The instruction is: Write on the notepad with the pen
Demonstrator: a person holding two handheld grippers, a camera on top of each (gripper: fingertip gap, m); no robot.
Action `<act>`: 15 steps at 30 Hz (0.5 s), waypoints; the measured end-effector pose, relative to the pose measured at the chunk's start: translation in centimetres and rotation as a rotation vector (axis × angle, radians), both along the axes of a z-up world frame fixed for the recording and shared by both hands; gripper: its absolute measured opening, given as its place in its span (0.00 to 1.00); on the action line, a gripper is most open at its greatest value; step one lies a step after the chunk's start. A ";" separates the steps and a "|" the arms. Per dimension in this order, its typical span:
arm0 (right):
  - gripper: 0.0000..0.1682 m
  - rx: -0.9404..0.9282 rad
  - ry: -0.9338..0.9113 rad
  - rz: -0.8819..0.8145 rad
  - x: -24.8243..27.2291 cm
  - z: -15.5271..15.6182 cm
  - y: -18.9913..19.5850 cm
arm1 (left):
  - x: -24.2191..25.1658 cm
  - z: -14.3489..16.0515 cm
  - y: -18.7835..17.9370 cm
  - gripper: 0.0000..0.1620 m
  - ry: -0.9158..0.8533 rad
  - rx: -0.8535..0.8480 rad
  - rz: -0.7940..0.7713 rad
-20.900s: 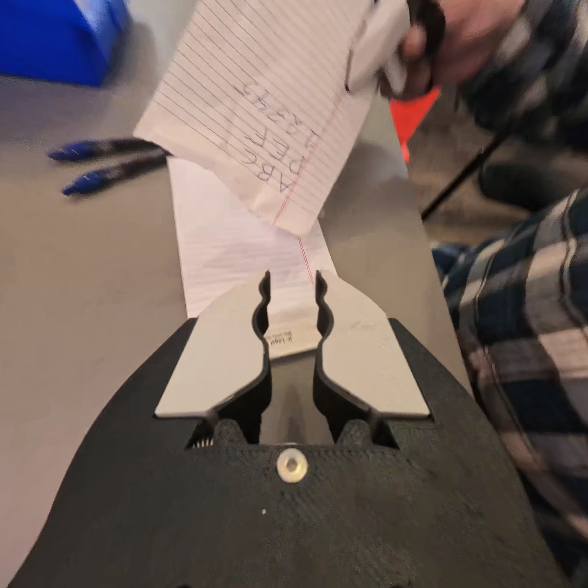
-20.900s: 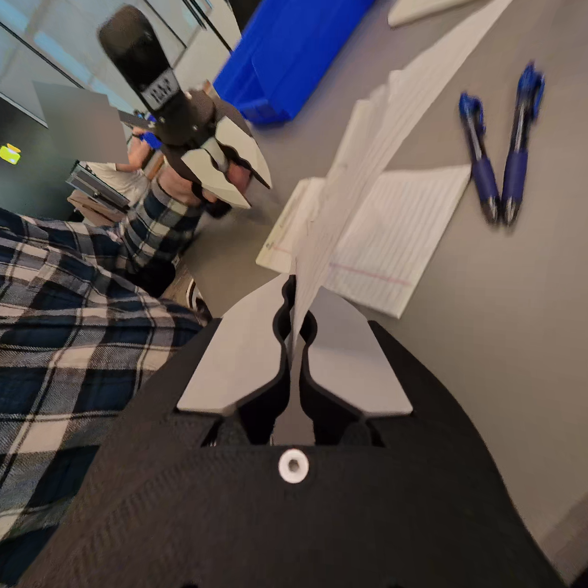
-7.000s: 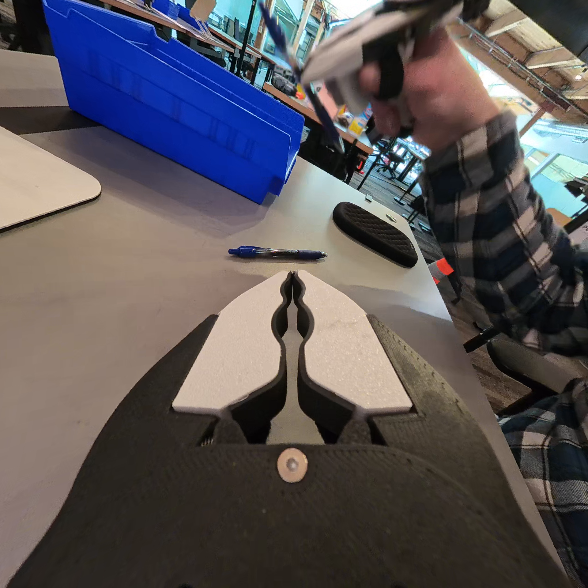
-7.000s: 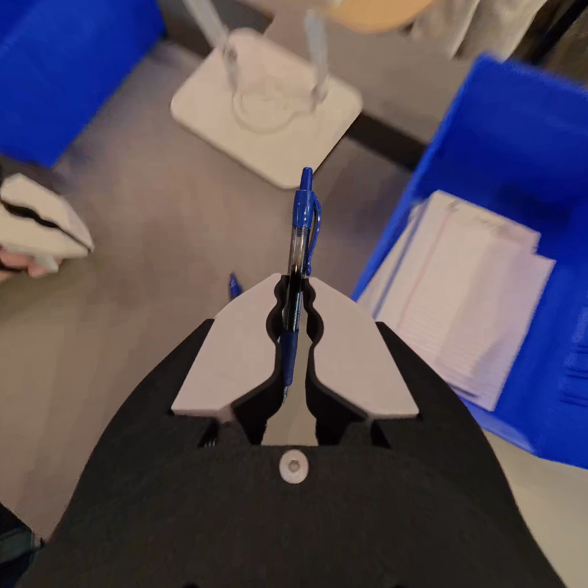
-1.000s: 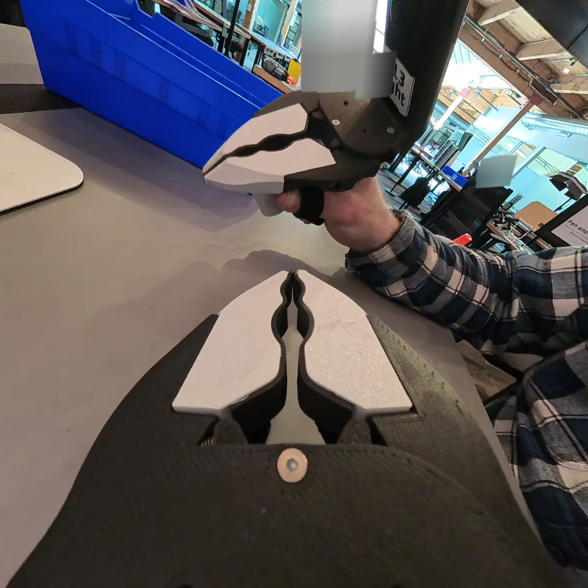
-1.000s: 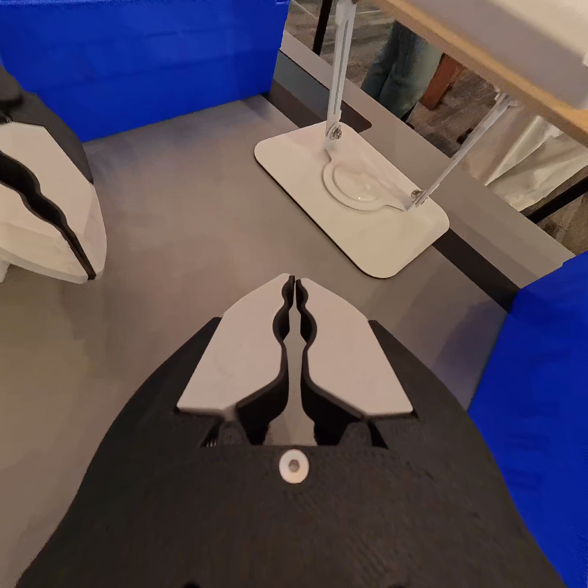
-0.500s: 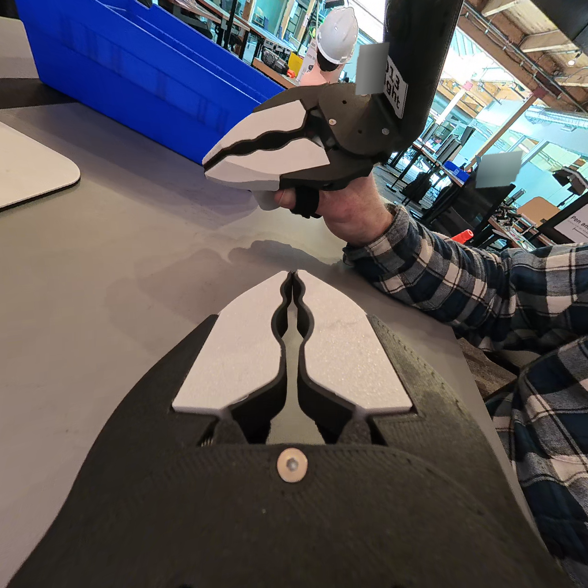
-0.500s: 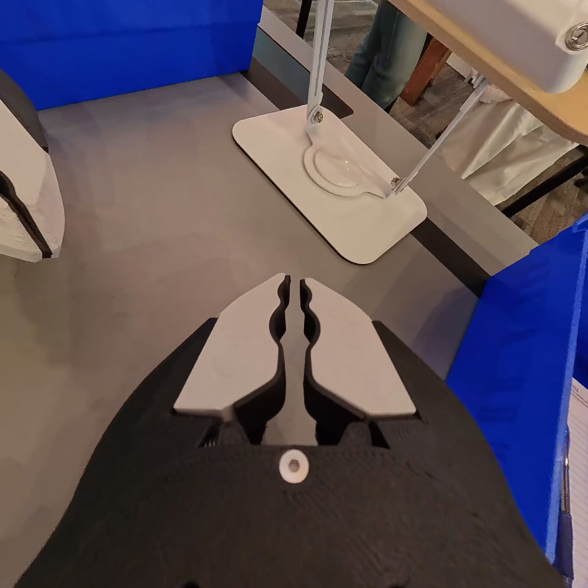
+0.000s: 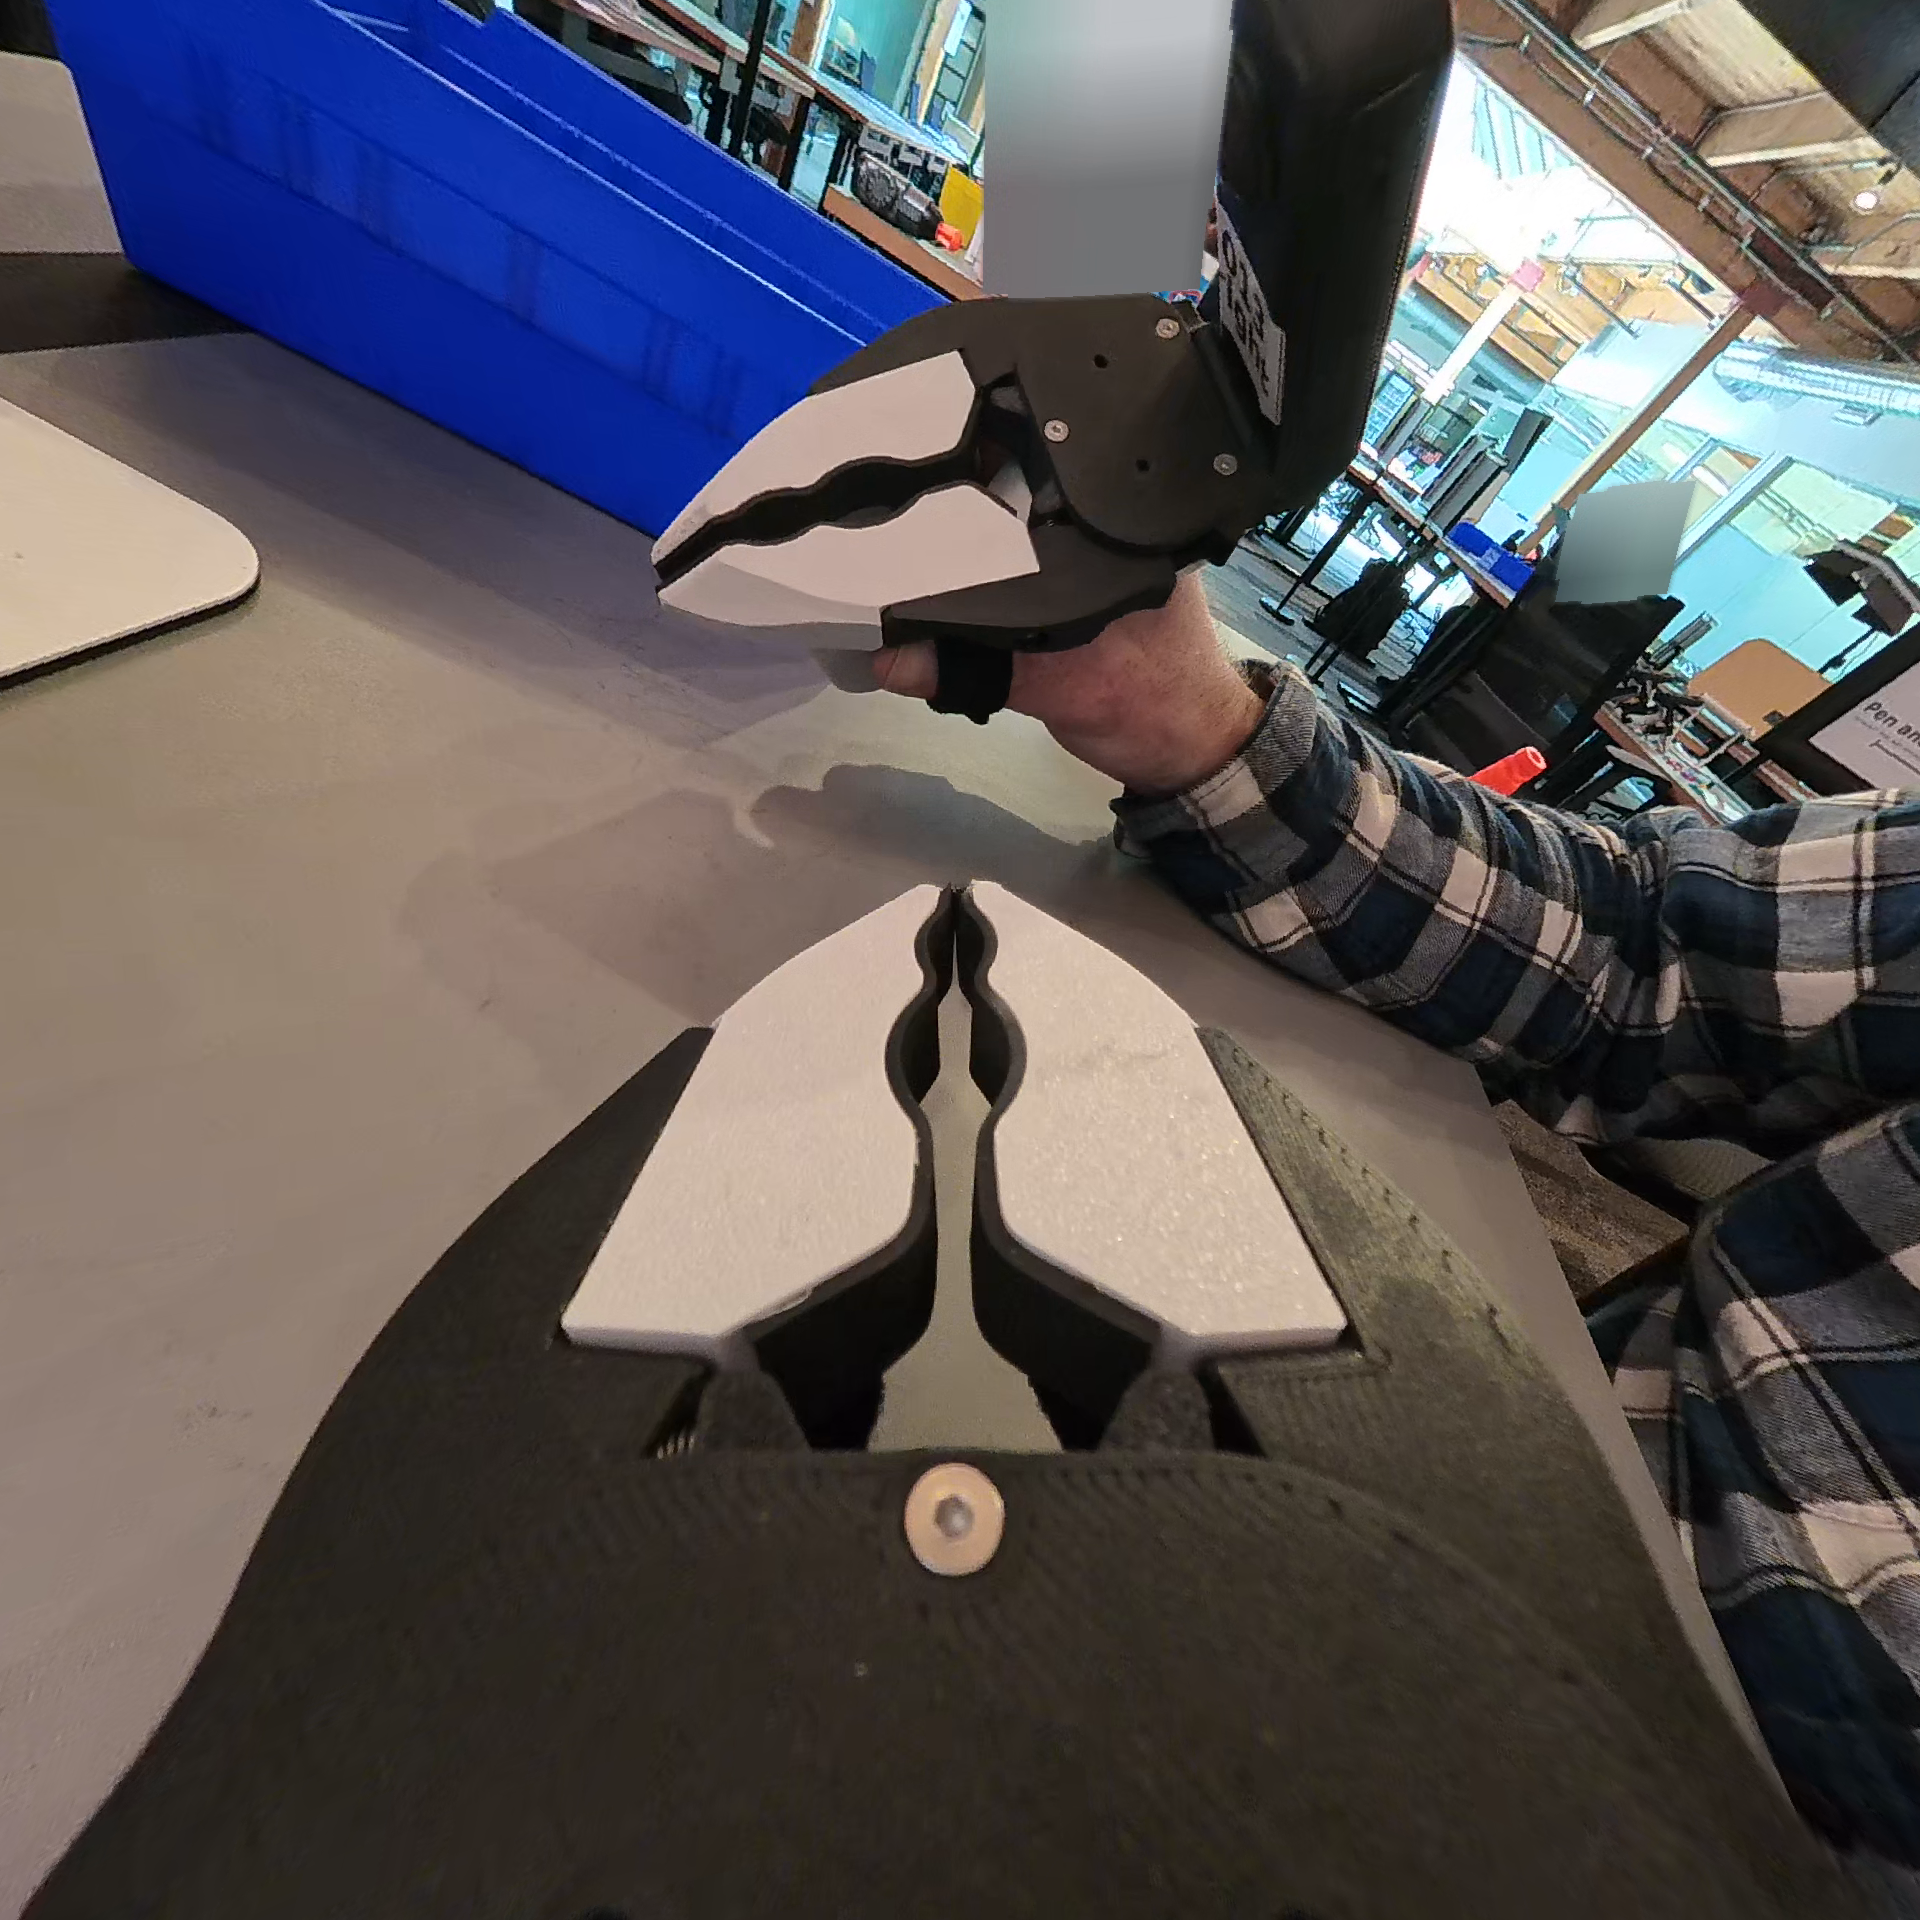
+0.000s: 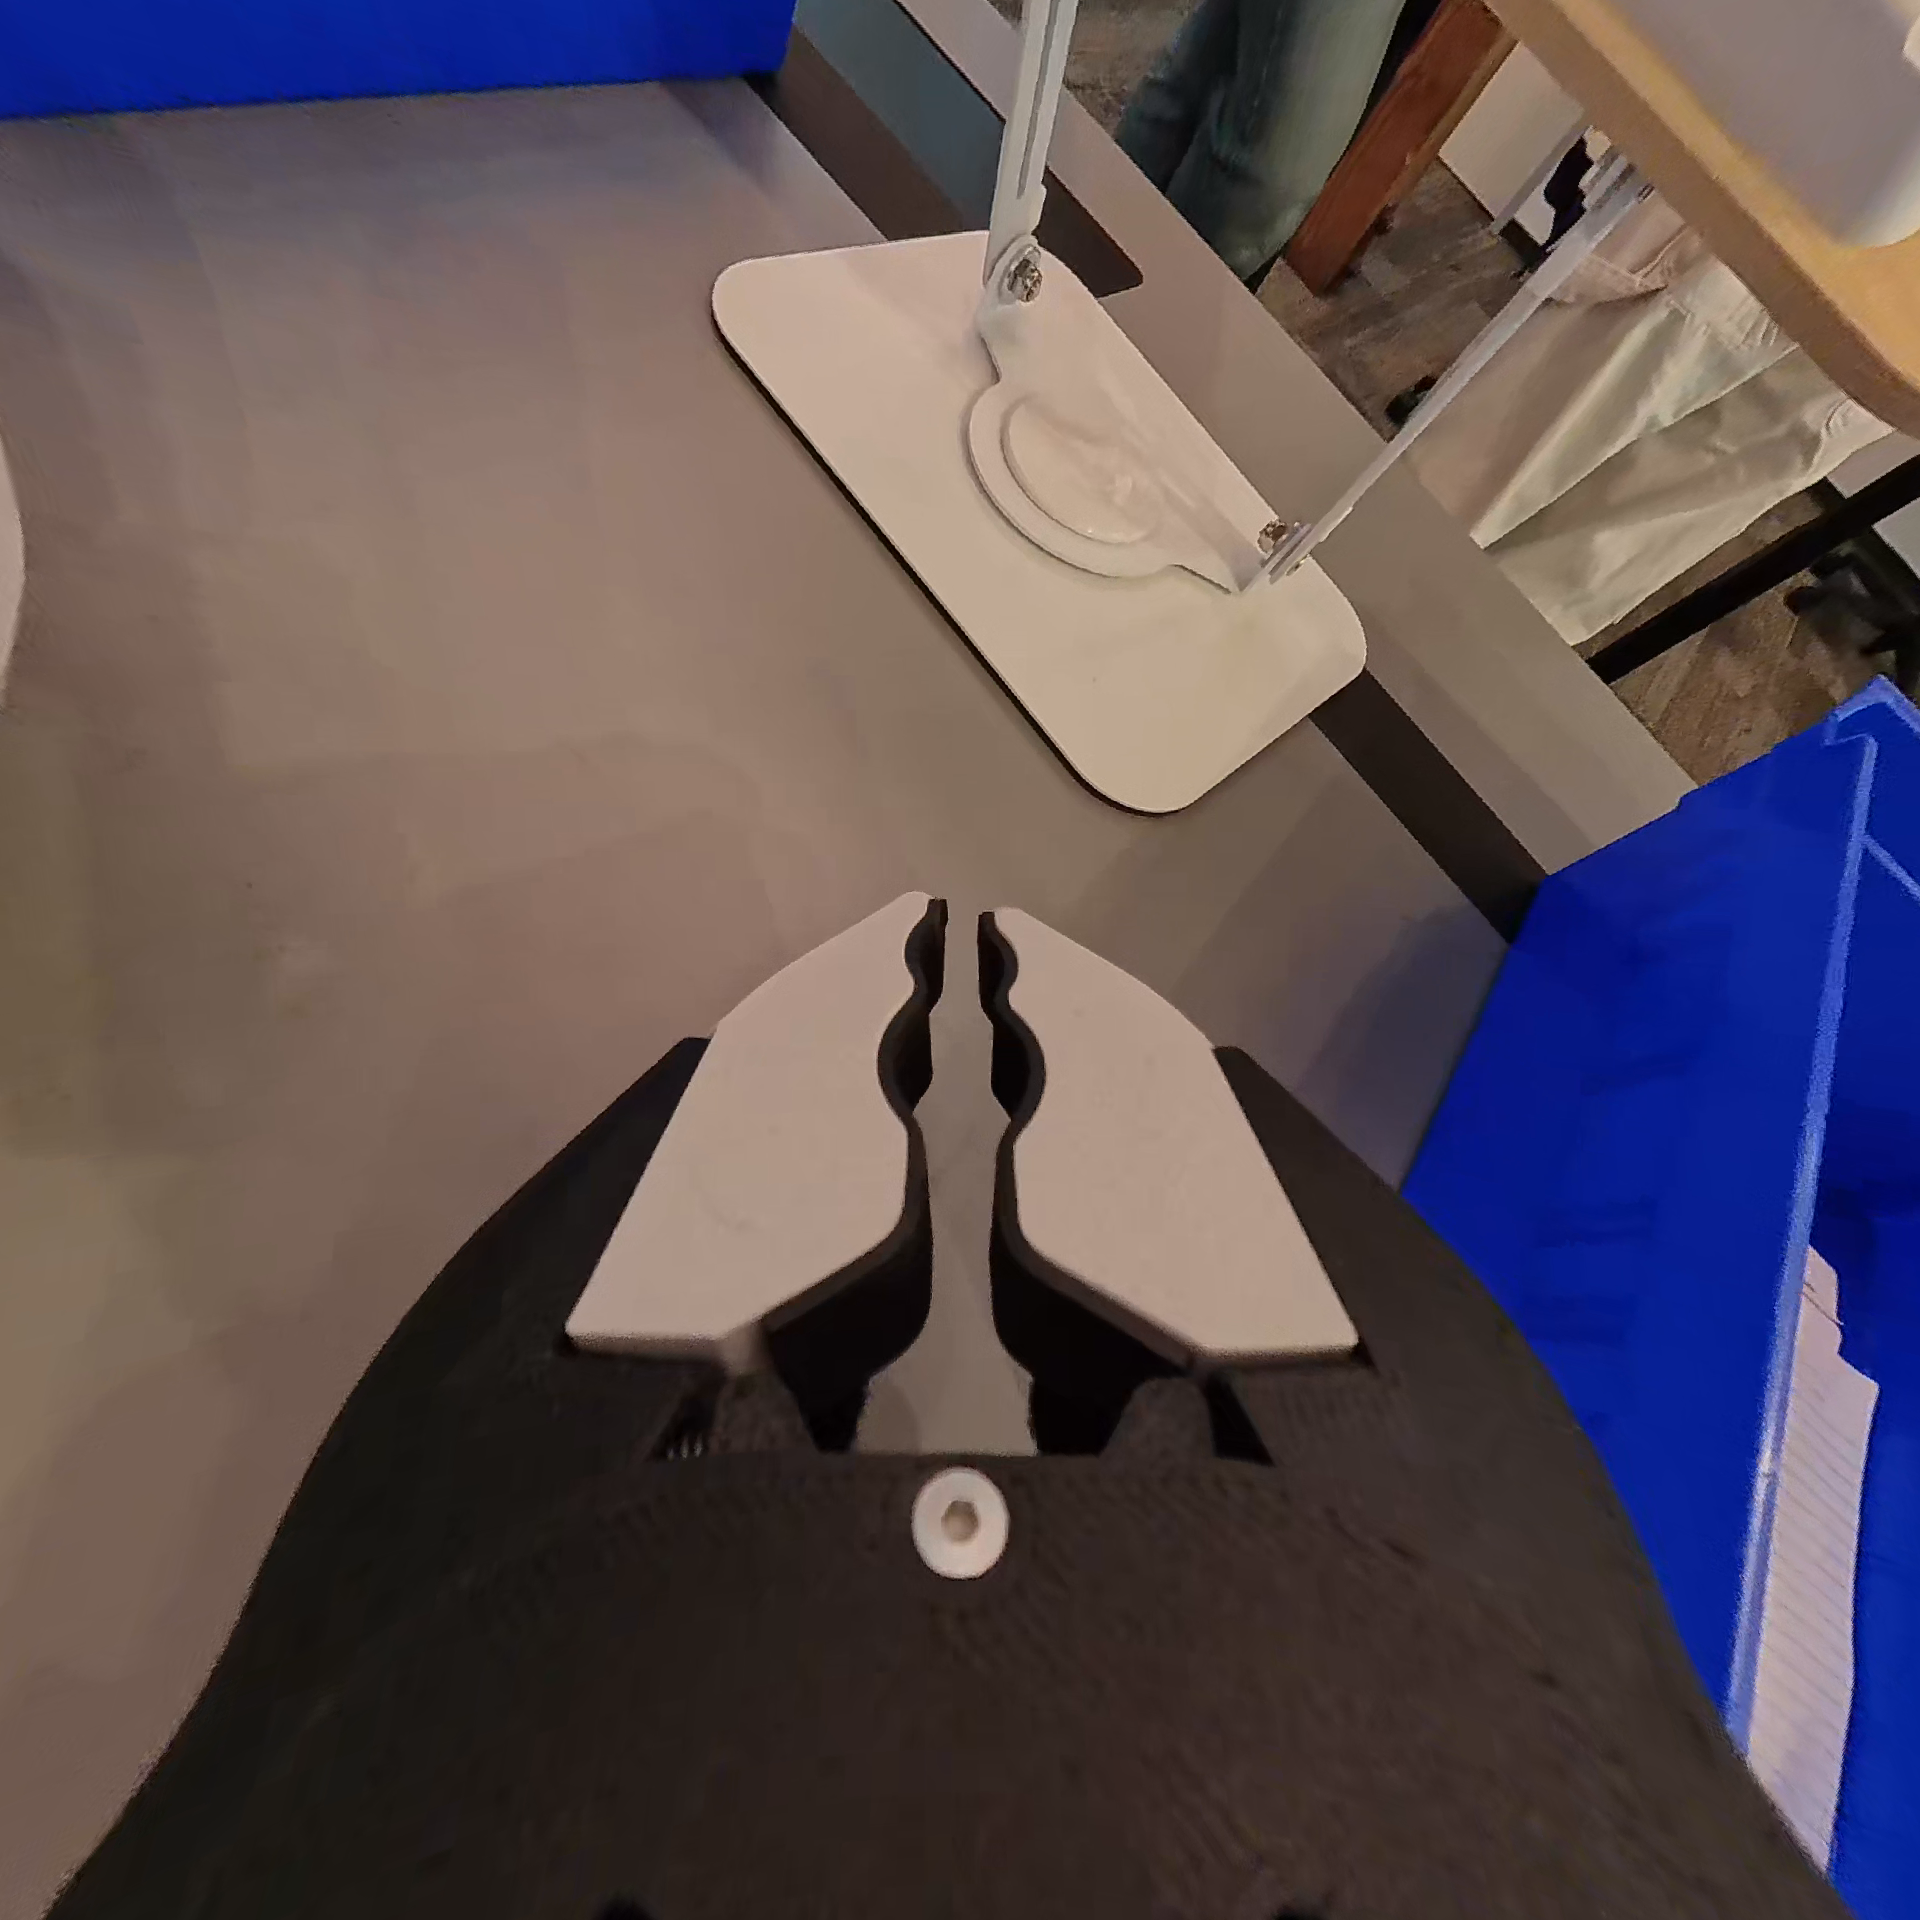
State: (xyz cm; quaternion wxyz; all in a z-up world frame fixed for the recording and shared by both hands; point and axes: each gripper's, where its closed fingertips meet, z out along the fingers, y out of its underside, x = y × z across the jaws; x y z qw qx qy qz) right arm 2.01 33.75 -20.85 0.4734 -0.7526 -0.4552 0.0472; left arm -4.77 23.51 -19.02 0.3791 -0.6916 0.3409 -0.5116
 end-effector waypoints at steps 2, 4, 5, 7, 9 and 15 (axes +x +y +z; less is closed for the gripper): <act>0.03 0.001 0.004 -0.002 0.1 0.1 0.0 | 0.0 0.0 0.0 0.00 0.000 0.000 0.000; 0.03 0.002 0.006 -0.005 0.1 0.1 0.0 | 0.0 0.0 0.0 0.00 0.000 -0.001 -0.001; 0.03 0.007 0.006 -0.003 0.1 0.2 0.0 | 0.0 0.0 0.0 0.00 -0.001 0.000 -0.001; 0.04 0.011 0.004 -0.006 0.1 0.3 0.0 | 0.0 0.0 0.0 0.00 0.000 -0.001 -0.001; 0.04 0.018 0.005 -0.006 0.1 0.4 0.0 | 0.0 0.0 0.0 0.00 0.000 0.000 -0.001; 0.06 0.028 0.011 -0.017 0.3 0.6 0.1 | 0.0 0.0 0.0 0.00 0.000 -0.001 -0.001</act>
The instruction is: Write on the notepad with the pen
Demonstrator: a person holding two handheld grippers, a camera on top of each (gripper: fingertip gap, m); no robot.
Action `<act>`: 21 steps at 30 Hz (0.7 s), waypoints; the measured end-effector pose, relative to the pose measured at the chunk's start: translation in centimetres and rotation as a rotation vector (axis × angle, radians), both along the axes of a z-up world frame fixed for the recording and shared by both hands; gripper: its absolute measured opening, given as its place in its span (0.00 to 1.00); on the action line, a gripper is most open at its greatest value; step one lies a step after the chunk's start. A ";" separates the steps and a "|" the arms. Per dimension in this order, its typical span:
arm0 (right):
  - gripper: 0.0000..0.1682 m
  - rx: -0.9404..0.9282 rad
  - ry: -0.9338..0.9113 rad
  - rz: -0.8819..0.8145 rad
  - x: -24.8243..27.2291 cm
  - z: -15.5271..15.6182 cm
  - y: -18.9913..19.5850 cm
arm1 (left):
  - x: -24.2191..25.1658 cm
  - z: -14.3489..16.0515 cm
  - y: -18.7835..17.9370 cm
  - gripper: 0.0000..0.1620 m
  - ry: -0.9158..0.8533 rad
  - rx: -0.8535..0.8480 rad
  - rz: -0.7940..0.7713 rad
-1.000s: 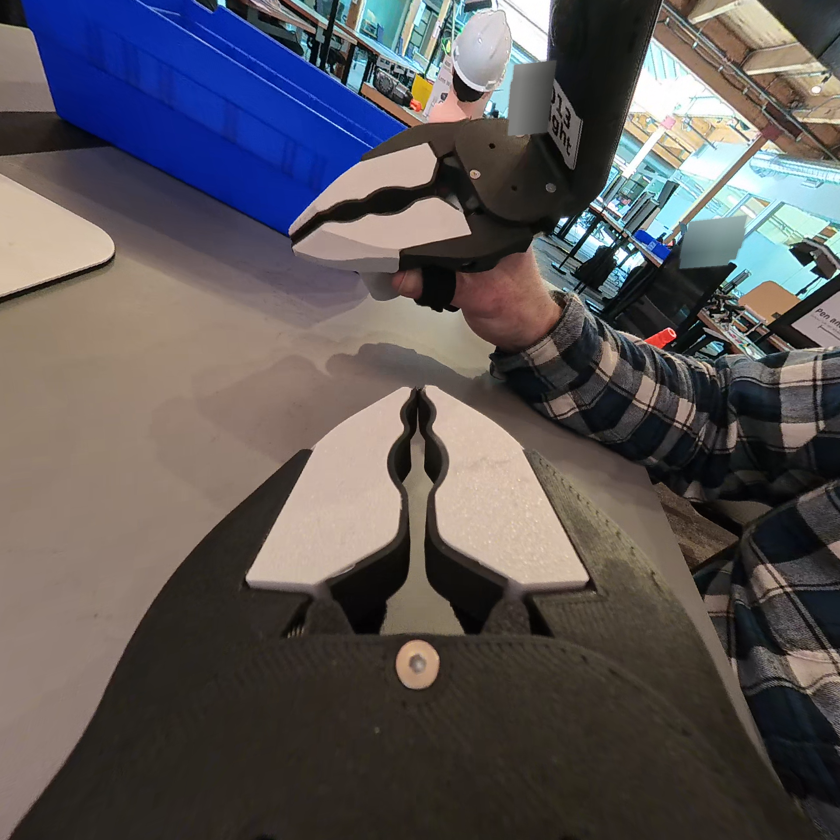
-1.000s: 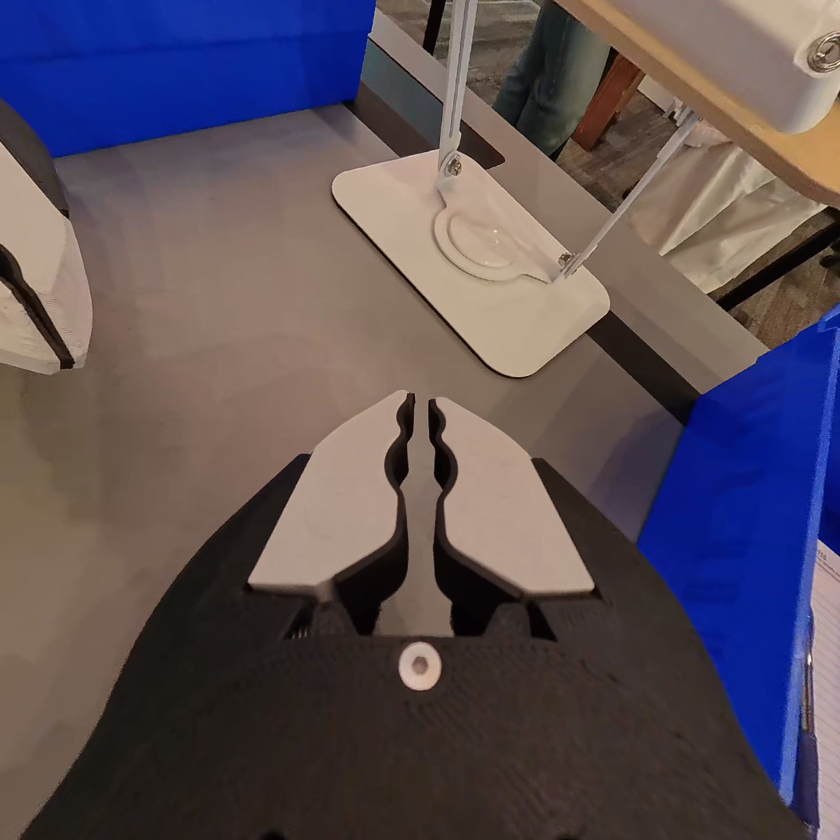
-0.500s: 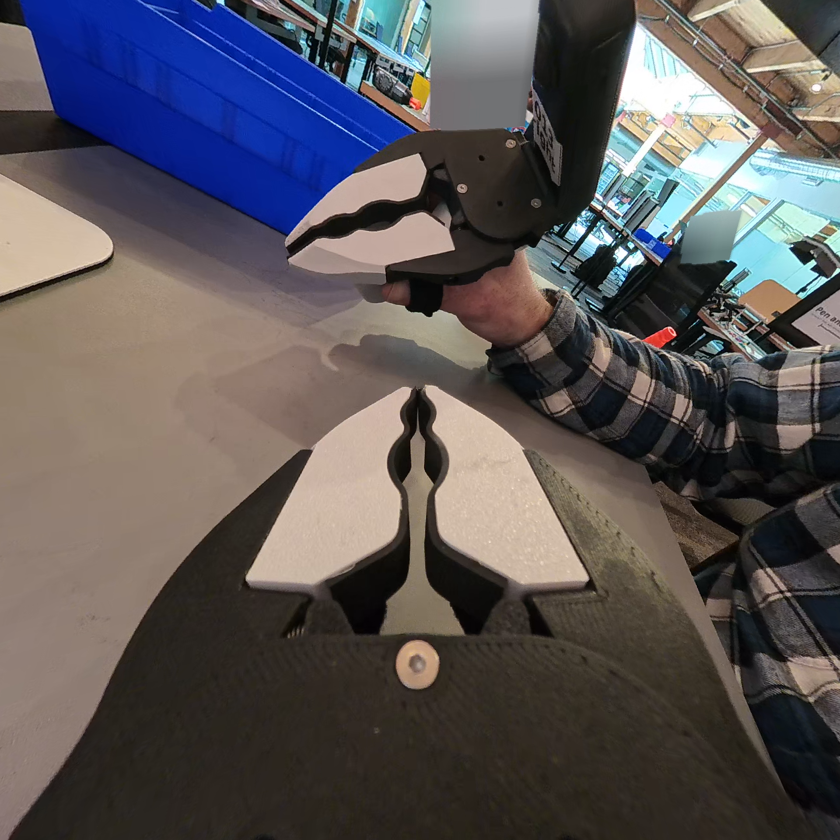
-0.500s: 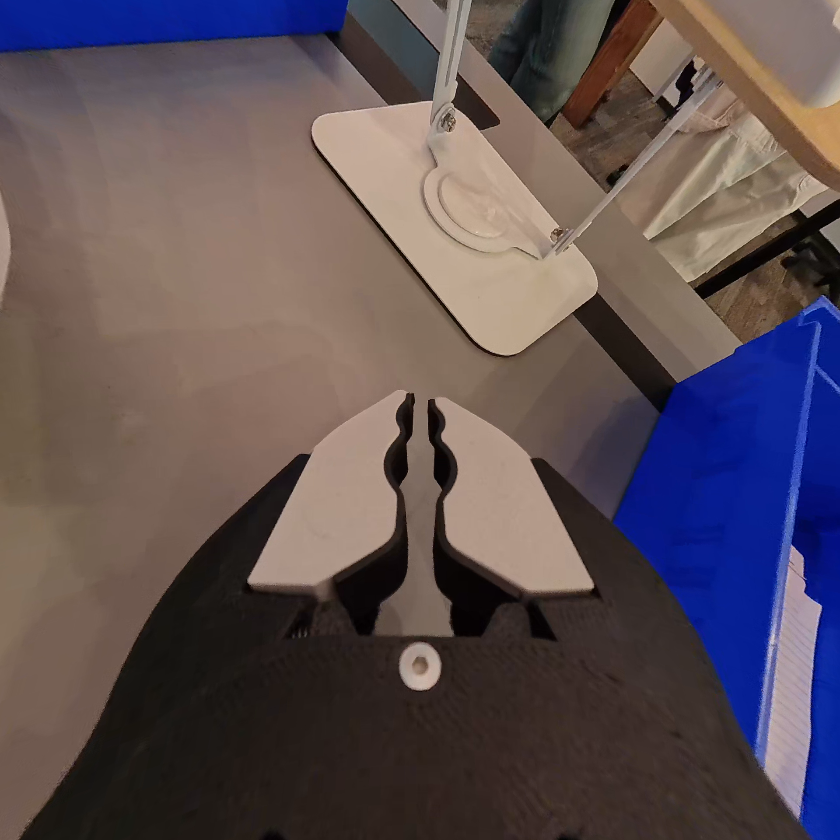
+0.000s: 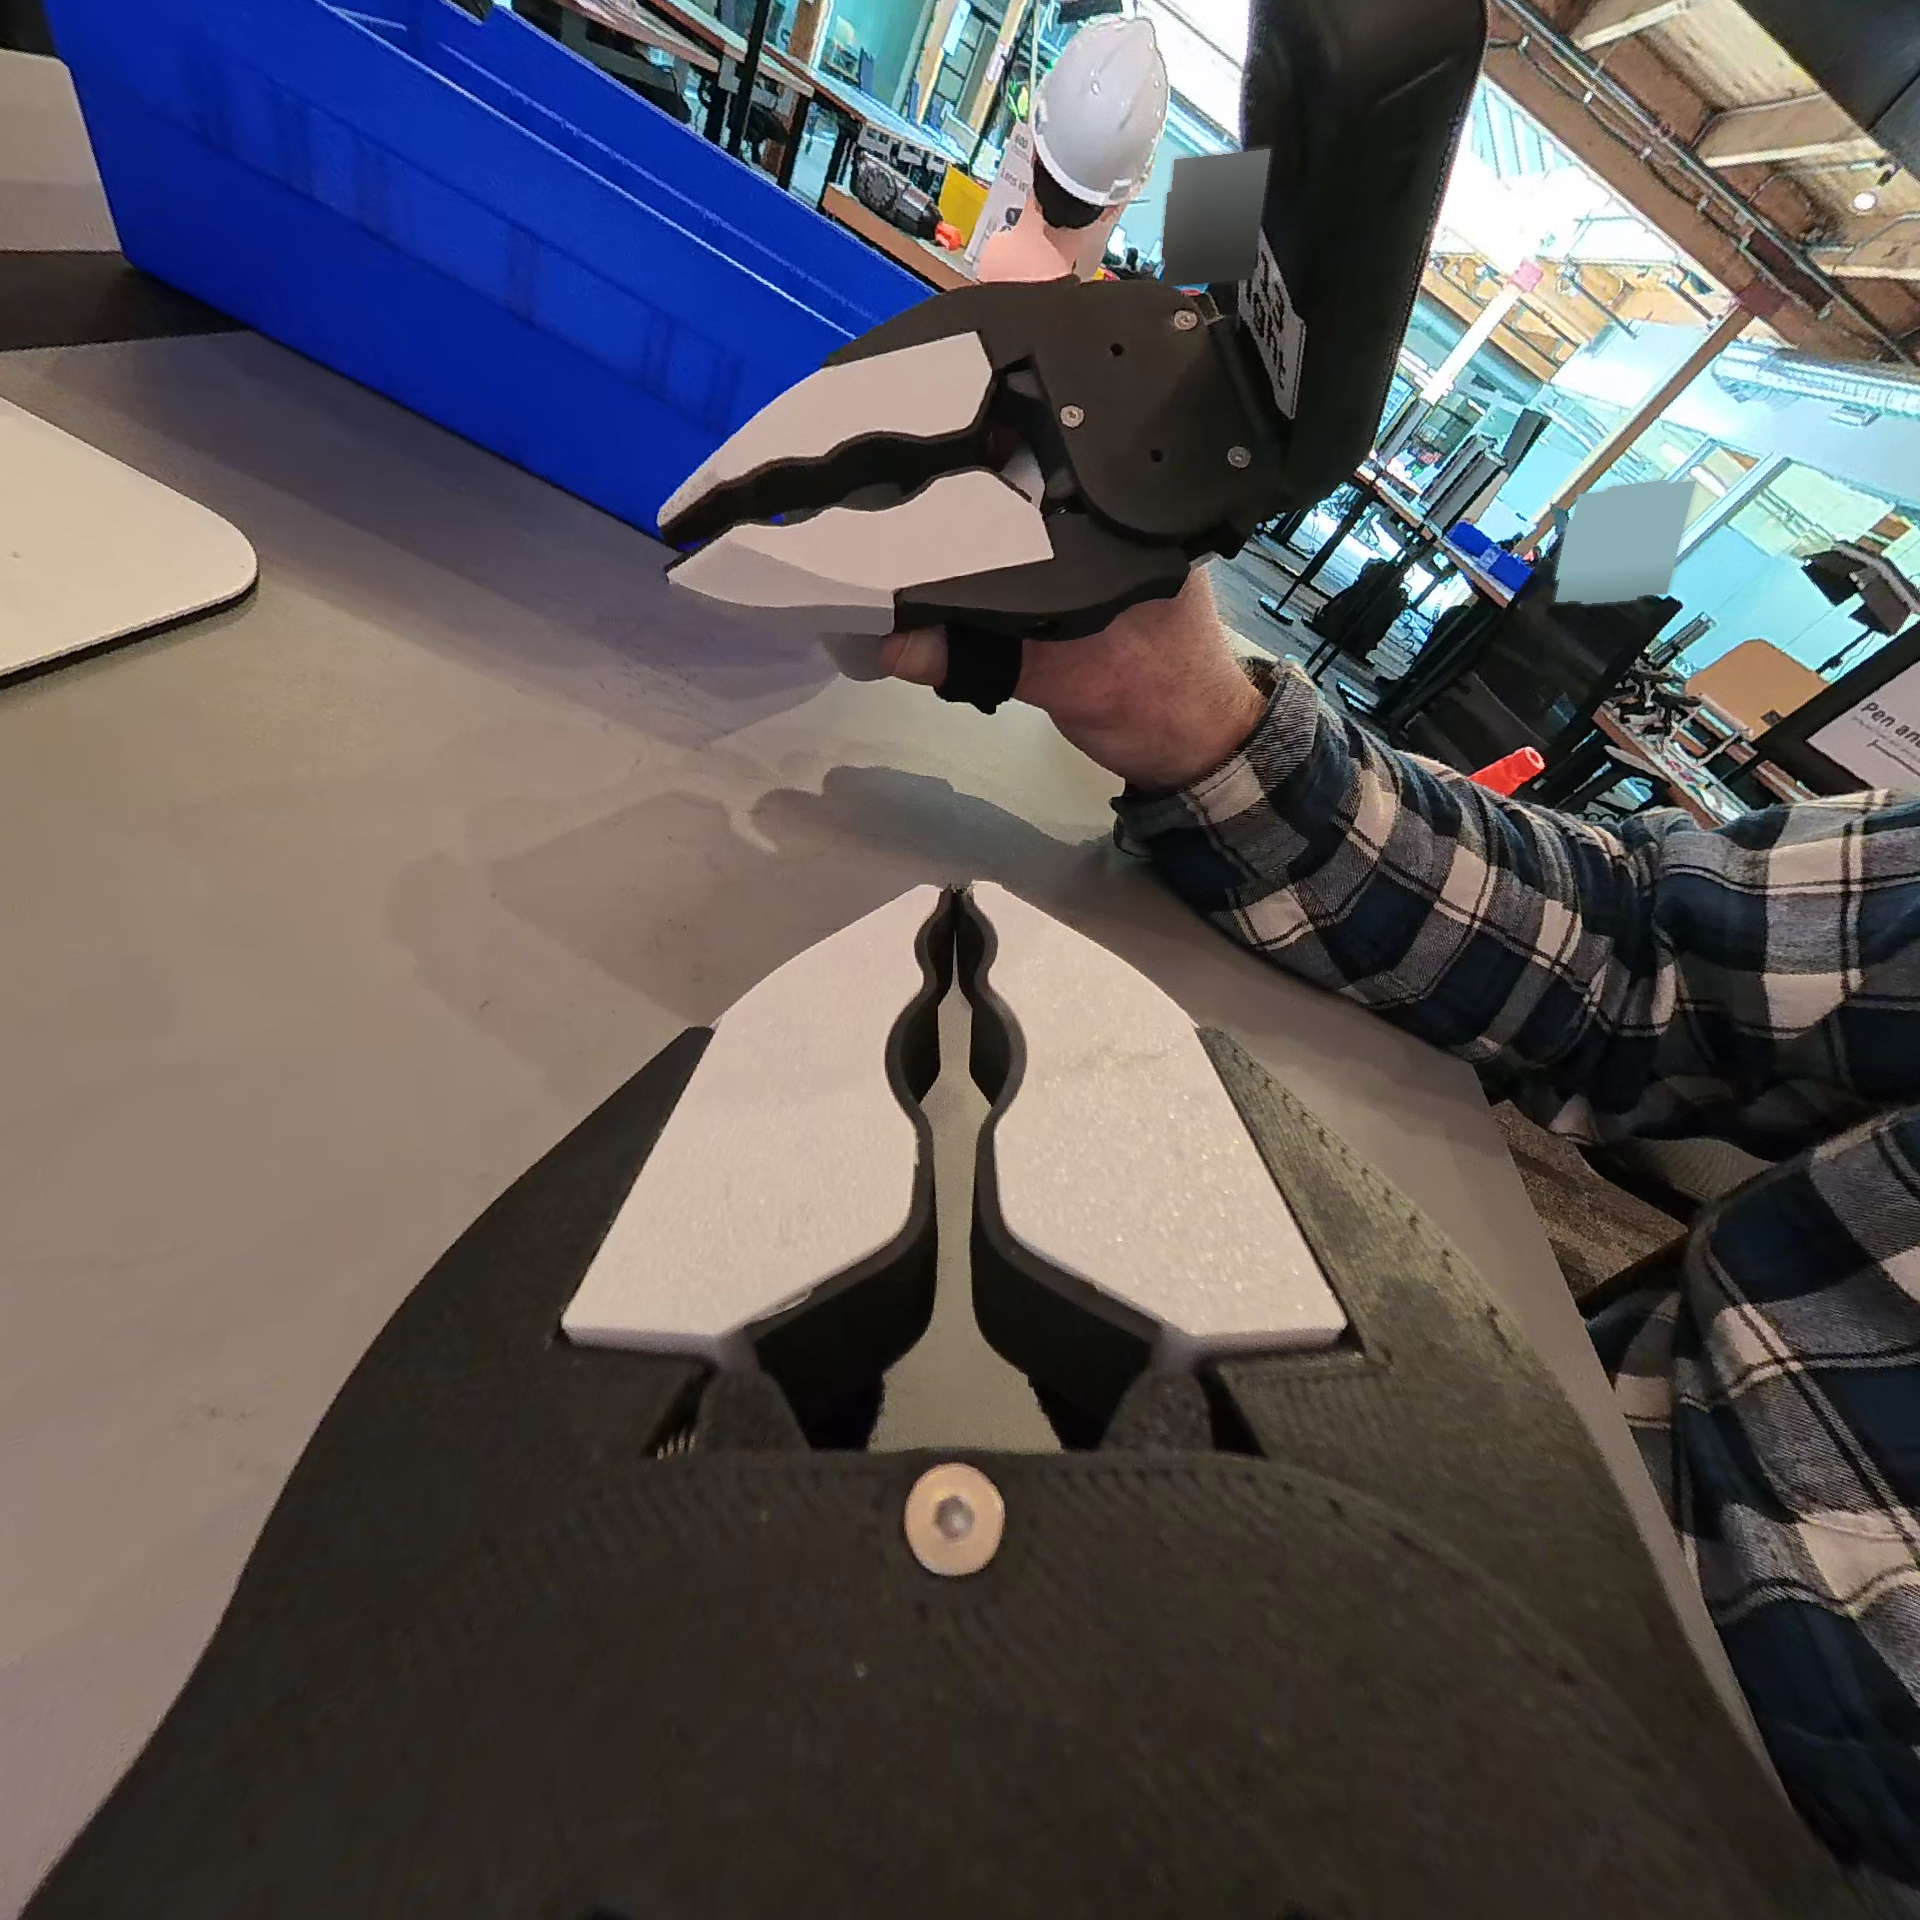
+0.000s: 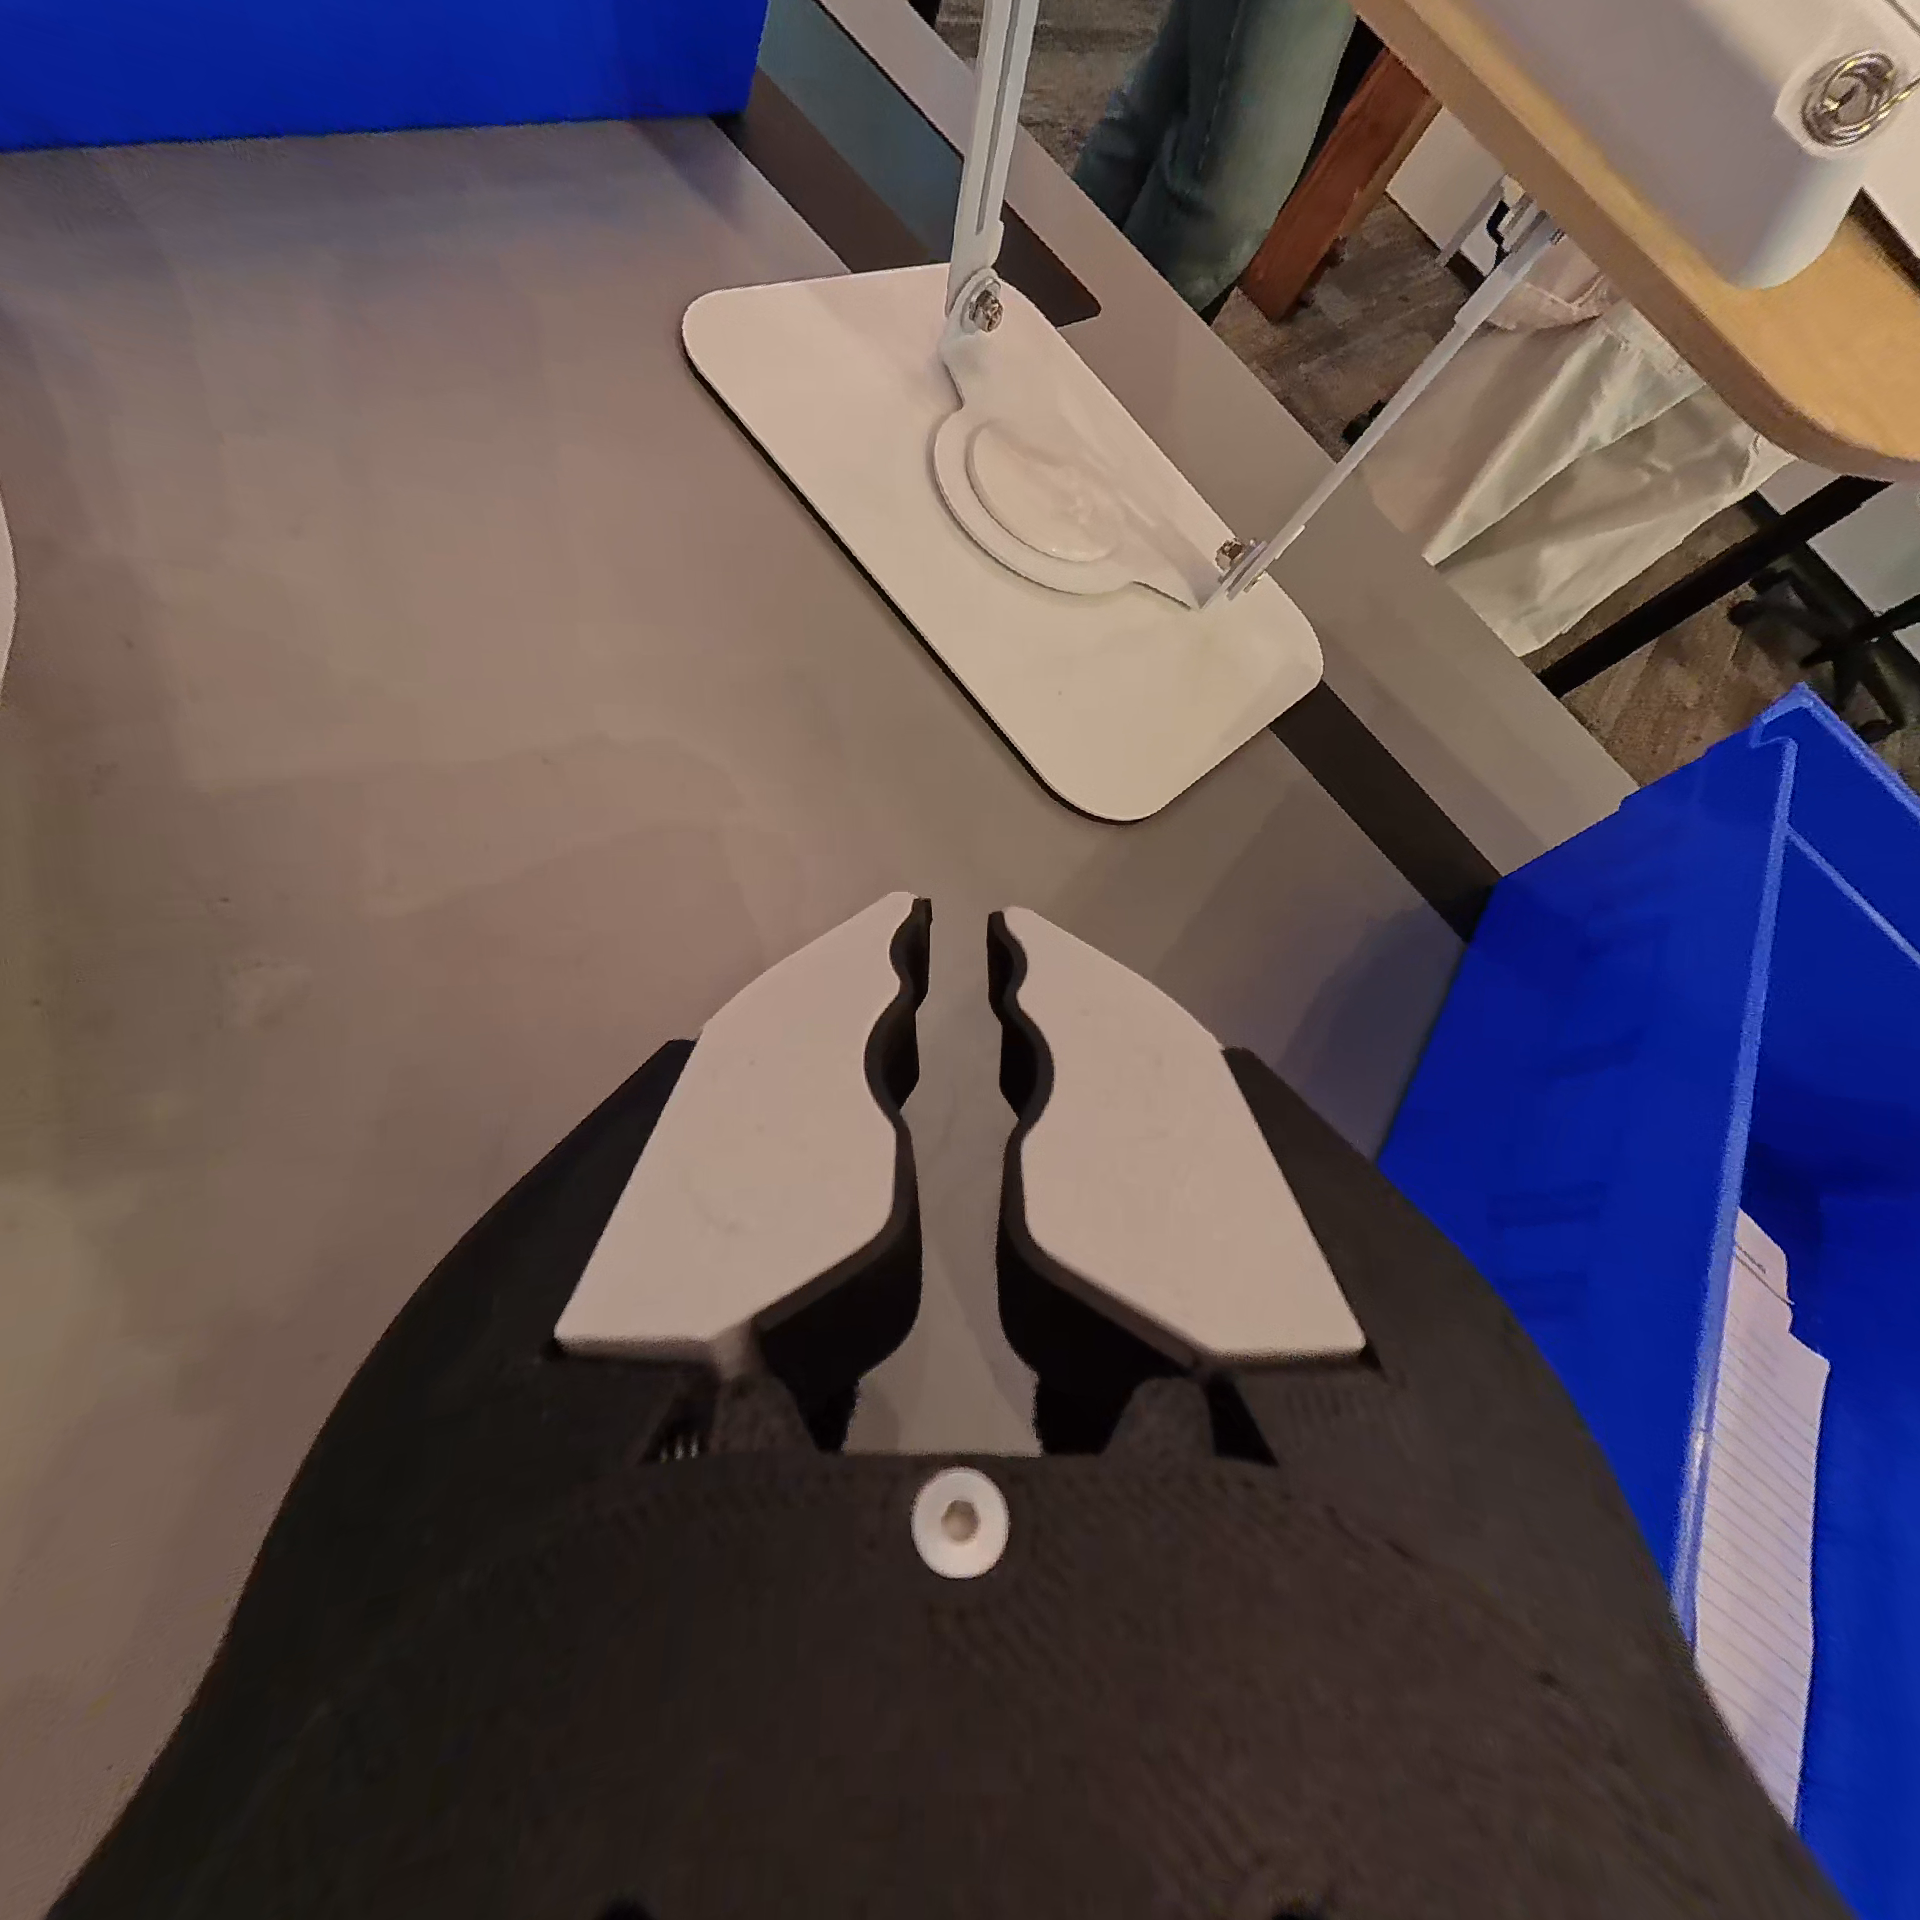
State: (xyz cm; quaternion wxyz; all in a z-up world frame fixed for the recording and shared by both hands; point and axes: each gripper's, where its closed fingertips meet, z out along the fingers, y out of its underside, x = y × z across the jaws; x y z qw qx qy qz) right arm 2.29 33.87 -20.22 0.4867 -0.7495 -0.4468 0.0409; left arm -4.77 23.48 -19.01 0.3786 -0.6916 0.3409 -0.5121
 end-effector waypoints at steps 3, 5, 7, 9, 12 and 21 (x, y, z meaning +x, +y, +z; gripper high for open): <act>0.06 -0.006 -0.006 0.001 0.0 -0.2 0.0 | 0.0 0.0 0.0 0.00 0.000 0.000 0.000; 0.07 -0.006 -0.012 0.001 0.0 -0.3 0.0 | 0.0 0.0 0.0 0.00 0.000 0.001 0.000; 0.07 -0.003 -0.013 0.001 0.0 -0.3 0.0 | 0.0 0.0 0.0 0.00 0.000 0.002 0.000; 0.07 -0.001 -0.011 0.001 -0.1 -0.2 0.0 | 0.0 0.0 0.0 0.00 -0.001 0.002 0.001; 0.08 -0.002 -0.008 -0.002 0.0 -0.2 0.0 | 0.0 0.0 0.0 0.00 -0.001 0.003 0.002; 0.09 0.002 -0.008 -0.004 0.0 -0.2 0.1 | 0.0 0.0 0.0 0.00 0.003 0.008 0.005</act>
